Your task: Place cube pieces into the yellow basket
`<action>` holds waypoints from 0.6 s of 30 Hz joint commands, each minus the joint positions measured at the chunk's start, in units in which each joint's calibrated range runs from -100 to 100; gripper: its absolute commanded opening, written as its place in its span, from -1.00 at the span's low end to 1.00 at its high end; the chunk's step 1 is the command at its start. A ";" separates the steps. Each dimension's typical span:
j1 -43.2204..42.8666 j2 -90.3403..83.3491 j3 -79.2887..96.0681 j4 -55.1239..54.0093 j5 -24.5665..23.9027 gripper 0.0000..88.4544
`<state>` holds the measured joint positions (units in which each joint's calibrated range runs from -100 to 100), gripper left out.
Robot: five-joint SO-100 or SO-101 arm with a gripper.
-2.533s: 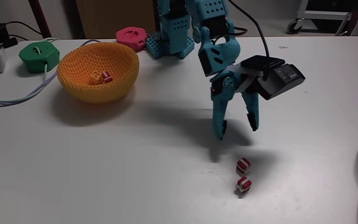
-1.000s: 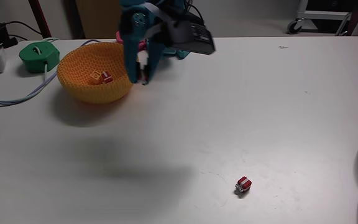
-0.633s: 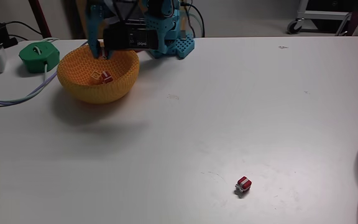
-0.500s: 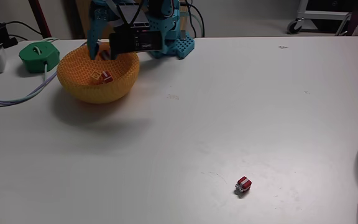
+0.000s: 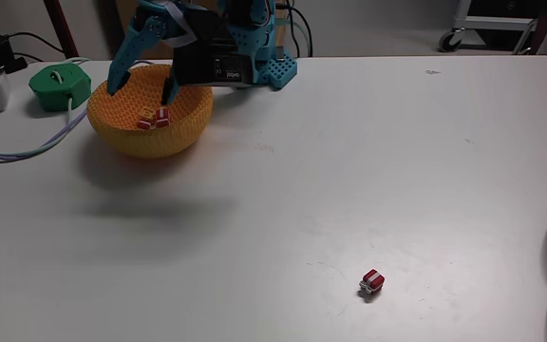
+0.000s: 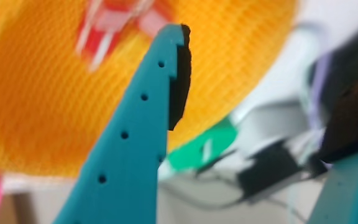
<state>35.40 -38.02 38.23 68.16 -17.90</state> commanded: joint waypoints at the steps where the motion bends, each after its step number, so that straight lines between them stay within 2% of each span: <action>1: -8.93 0.71 -1.20 -21.42 -9.38 -0.38; 6: -29.43 11.03 2.94 -45.84 -20.95 -0.25; 10: -44.16 29.78 6.50 -73.64 -29.06 -0.21; 18: -54.13 58.38 -9.58 -88.49 -34.58 -0.22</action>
<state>-16.15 14.81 35.57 -15.47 -51.21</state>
